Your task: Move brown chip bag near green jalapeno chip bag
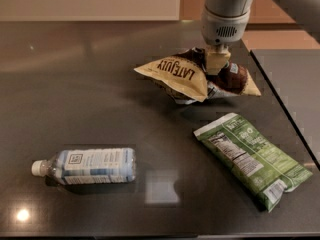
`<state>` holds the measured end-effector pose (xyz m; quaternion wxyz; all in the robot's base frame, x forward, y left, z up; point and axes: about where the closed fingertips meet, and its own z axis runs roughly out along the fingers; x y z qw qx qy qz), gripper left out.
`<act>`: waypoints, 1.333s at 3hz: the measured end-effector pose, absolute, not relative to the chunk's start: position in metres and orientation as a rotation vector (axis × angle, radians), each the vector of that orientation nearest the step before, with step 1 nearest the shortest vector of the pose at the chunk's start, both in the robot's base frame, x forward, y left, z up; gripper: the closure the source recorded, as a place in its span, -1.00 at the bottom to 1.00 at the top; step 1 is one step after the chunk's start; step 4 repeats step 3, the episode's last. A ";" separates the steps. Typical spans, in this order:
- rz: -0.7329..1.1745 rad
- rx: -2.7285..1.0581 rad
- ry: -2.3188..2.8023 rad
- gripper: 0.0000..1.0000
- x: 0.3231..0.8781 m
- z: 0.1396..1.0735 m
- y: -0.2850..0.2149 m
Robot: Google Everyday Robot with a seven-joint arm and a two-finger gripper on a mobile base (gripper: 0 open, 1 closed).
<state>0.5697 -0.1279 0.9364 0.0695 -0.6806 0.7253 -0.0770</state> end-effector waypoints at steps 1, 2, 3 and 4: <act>-0.214 -2.008 2.221 -0.28 0.558 0.941 -0.137; -0.222 -1.999 2.204 -0.76 0.563 0.941 -0.135; -0.227 -1.991 2.193 -1.00 0.566 0.941 -0.133; -0.227 -1.991 2.193 -1.00 0.566 0.941 -0.133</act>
Offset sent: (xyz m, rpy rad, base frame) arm -0.0098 -0.0082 0.0035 0.0107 0.0066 -0.0304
